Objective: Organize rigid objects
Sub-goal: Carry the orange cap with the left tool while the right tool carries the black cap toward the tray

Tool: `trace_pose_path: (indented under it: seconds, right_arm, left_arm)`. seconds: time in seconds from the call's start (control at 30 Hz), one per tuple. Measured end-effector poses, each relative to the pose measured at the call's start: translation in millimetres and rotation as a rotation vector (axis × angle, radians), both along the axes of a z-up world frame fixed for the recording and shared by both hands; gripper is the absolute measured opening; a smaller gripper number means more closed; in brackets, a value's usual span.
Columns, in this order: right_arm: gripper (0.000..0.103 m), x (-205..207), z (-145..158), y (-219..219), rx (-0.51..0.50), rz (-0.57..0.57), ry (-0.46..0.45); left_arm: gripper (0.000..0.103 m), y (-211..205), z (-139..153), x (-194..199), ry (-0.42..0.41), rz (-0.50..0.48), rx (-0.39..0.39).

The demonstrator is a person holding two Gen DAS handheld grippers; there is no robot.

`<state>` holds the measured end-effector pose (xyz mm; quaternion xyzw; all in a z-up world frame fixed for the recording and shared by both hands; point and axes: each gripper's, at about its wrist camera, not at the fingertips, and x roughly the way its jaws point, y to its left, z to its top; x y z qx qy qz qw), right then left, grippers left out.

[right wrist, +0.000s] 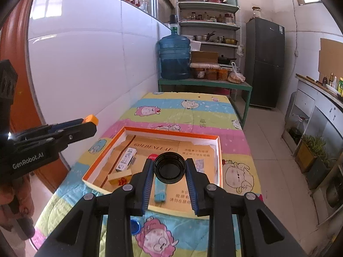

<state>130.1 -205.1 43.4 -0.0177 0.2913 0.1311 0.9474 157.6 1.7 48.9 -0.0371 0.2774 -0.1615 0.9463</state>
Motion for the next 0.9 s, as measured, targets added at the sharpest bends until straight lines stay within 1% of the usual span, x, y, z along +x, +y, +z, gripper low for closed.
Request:
trace_pose_path:
  seconds: [0.23,0.53,0.73,0.9]
  right_arm:
    - [0.03,19,-10,1,0.001,-0.001,0.024]
    - [0.03,48,-21,2,-0.003,0.007,0.053]
    - [0.03,81,-25,0,-0.02,0.022,0.08]
    - [0.03,109,-31,0,-0.024,0.046,0.117]
  left_arm:
    - [0.031,-6,-16,19,0.024,0.008,0.01]
    - [0.031,-5,-37,55,0.067,0.036,0.029]
    - [0.031,-7,-50,95,0.107,0.05,0.066]
    - [0.031,-11,-61,129,0.161,0.045,0.063]
